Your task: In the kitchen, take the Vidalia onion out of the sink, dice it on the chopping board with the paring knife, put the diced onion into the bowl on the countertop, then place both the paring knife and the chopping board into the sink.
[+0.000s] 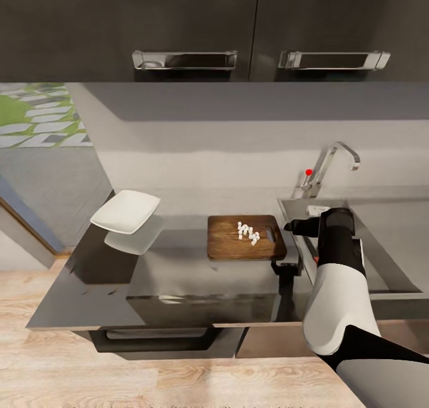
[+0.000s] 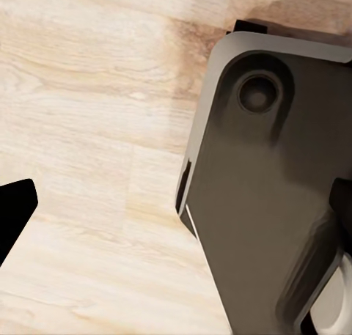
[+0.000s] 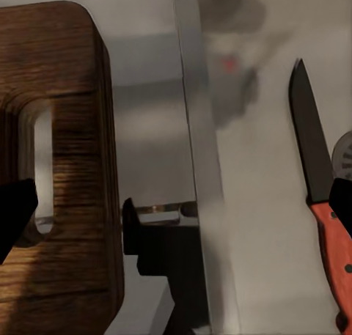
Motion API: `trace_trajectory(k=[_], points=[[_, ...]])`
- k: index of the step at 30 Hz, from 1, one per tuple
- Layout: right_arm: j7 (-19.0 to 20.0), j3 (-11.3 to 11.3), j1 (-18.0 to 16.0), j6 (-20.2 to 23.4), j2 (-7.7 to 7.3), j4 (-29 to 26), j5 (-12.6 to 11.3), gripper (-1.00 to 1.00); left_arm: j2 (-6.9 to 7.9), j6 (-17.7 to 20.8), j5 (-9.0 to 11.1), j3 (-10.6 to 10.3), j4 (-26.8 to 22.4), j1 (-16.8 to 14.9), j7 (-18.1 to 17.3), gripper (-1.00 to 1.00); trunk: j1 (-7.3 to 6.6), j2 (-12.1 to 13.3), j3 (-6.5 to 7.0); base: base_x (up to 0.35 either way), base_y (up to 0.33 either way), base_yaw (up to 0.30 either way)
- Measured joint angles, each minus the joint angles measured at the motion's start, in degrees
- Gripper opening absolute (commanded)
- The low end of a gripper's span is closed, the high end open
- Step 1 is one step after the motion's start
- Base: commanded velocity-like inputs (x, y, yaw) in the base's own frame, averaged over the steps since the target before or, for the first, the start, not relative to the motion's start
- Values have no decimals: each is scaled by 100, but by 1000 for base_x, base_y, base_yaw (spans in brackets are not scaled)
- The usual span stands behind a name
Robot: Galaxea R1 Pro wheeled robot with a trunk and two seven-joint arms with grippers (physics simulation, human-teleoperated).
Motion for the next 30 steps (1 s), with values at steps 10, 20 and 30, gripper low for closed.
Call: trace_trajectory(k=[10, 20, 30], points=[[0, 7, 0, -1, -1, 35, 0, 100, 0, -1, 0, 0, 0, 0, 1, 100, -1, 0, -92, 72, 57, 0], [0, 2, 0, 0, 0, 32, 1, 100, 0, 0, 0, 0, 0, 0, 0, 100, 0, -1, -166, 19, 14, 0], [0, 6, 0, -3, 0, 34, -3, 100, 0, 0, 0, 0, 0, 0, 0, 100, -1, -1, -169, 14, 3, 0]])
